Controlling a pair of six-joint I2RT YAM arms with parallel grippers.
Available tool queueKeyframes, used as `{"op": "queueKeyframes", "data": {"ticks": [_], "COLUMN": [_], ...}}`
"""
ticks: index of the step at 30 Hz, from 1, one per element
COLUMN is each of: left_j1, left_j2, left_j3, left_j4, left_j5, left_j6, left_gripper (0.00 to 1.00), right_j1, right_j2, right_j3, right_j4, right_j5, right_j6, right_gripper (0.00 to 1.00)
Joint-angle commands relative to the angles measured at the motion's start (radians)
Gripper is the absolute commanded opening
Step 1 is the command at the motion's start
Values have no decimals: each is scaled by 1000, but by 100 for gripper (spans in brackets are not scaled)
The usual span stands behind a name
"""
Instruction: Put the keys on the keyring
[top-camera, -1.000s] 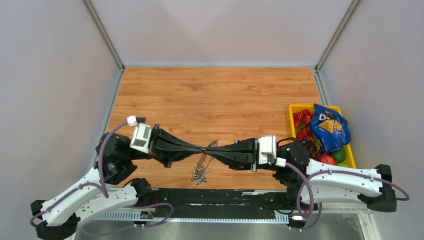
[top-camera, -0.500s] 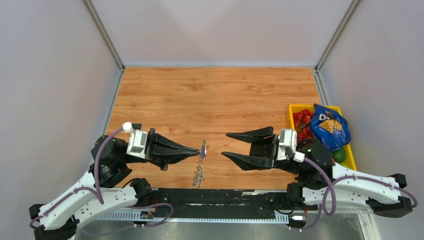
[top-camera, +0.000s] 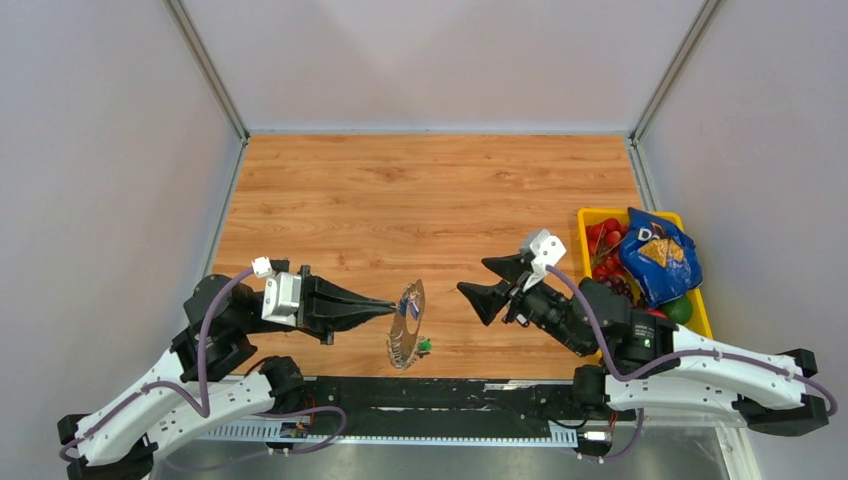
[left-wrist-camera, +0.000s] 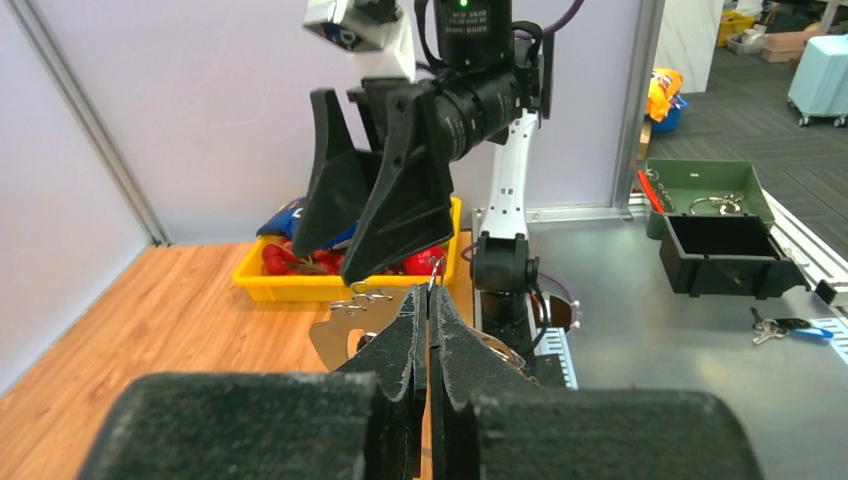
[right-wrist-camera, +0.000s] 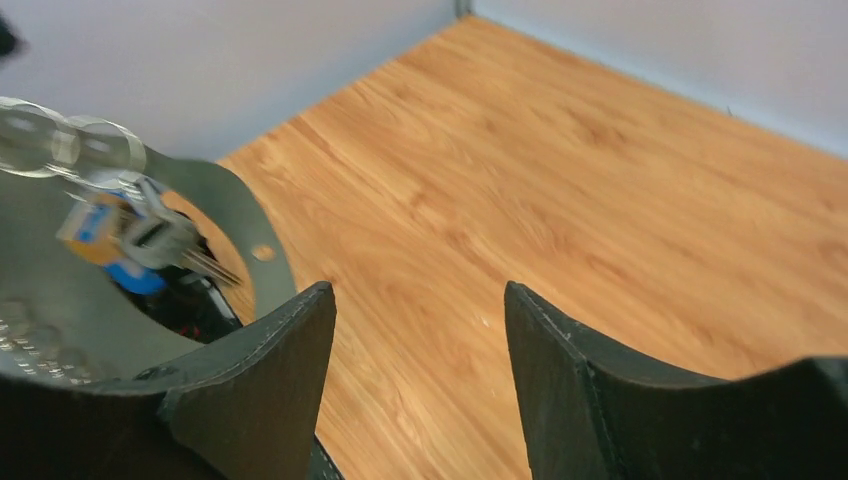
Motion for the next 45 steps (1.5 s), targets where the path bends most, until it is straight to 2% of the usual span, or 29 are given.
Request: {"op": "queueKeyframes", "data": {"ticks": [1,4,7,10,14,24,29,39,45], "left_j1": [-2,-3,-3,-3,-2,-3,-3,-2,-2], "left_j2": [-22,-28,-38,-56,-78,-89,-101,-106,-106], "left_j3": [6,2,-5,-10,-18,-35,-45,-52,-52], "left_j4": [-15,-39,-57,-71,-83,-92,-87,-79,-82], "left_j5": [-20,9,34,72,111,145,153,158,157], "left_j6": [31,33,33,32,29,28,24,16,17], "left_gripper": [0,0,0,0,0,0,0,0,0], "right_j1": [-25,-93,-239,-420,-544,-674,-730,-764,-776], "right_j2": [13,45,88,121,152,165,164,237,288], "right_j3": [-9,-55,-107,-186,-264,-393,-434,-471,-474], "right_j4": [-225,-292,-331,-331,-308,-241,-232,-146,-100], "right_j5": [189,166,44,-105,-159,-187,-180,-214,-224], "right_j6": [242,385,496,563,619,686,697,696,679], "right_gripper": [65,62,57,53,49,41,40,41,36]}}
